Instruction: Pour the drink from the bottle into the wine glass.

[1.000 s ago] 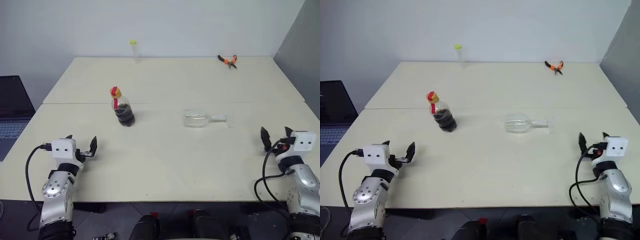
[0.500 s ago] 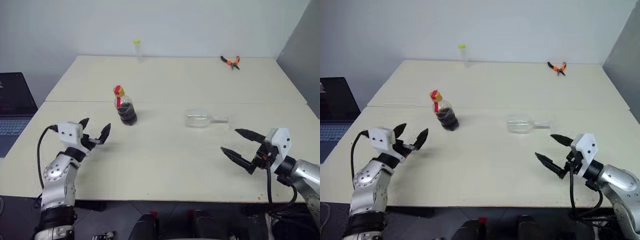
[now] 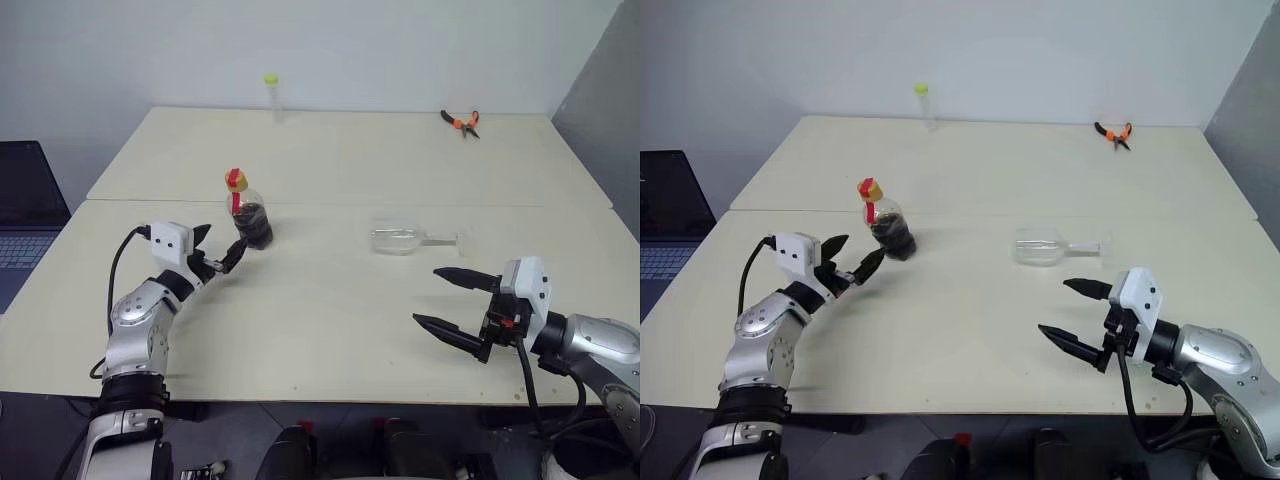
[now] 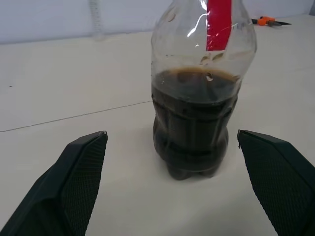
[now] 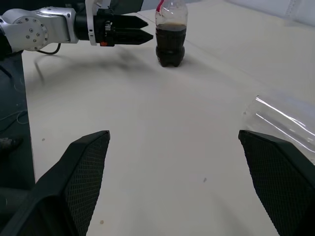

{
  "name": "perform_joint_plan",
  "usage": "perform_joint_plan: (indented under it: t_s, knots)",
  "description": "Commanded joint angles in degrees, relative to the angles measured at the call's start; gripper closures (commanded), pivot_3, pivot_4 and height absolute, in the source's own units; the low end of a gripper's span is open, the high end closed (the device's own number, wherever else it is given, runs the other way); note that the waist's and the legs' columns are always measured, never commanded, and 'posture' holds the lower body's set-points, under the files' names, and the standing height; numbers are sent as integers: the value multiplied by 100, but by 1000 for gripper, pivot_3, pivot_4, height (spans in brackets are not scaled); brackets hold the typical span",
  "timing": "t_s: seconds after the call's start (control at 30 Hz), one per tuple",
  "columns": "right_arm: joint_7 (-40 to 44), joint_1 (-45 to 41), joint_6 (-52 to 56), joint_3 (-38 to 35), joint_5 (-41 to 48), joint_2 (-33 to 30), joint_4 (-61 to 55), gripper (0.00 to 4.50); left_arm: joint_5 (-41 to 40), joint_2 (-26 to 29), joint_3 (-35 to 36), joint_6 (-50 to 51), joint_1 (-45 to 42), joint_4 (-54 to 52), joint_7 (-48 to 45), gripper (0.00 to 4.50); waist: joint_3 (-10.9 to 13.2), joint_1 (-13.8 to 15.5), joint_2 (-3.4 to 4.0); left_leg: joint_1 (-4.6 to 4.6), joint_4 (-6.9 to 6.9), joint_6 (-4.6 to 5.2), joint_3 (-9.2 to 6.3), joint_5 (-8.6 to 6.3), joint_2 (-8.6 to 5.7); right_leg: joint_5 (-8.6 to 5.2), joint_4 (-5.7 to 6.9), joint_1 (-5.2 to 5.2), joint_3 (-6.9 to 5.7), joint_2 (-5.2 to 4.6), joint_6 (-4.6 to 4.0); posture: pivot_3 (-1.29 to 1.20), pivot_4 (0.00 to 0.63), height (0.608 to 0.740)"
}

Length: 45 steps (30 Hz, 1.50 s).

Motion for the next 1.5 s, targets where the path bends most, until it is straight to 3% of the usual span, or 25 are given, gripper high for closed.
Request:
perform_joint_plan:
  t_s: [0.03,0.4,0.87,1.17,1.33,1.5]
  knots:
    - [70,-112,-23,30,36,50,-108,0,53,-55,-23,-194,-234,188,-24,37,0,2,0,0,0,0,0,0,0,0,0,0,0,0,0,0,150,740]
    - [152,-216,-74,133,-51,89,-55,0,222,-178,-141,-508,-858,1074,-206,37,3,-4,-5,0,1,0,0,0,-1,0,2,-2,-10,1,0,0,150,740]
    - [122,-470,-74,317,-153,241,56,0,550,-466,-228,-1218,-2178,3143,-119,37,9,-7,-16,-4,3,0,1,0,-6,0,4,-8,-18,1,0,0,150,740]
    - [88,-483,-35,284,-196,288,4,0,513,-553,-130,-1408,-2524,3679,-198,37,9,-11,-17,-11,3,0,5,0,-7,0,11,-21,-12,2,0,0,150,740]
    - [67,-487,-14,251,-187,273,-23,0,460,-594,-94,-1437,-2481,3536,-293,1518,10,-10,-17,-12,4,0,4,0,-7,0,12,-22,-12,1,0,0,150,740]
    - [7,-509,64,186,-101,249,-144,0,360,-675,-168,-1372,-2192,2782,-593,2400,11,-11,-18,-15,4,-1,4,1,-7,1,12,-25,-11,1,0,0,150,740]
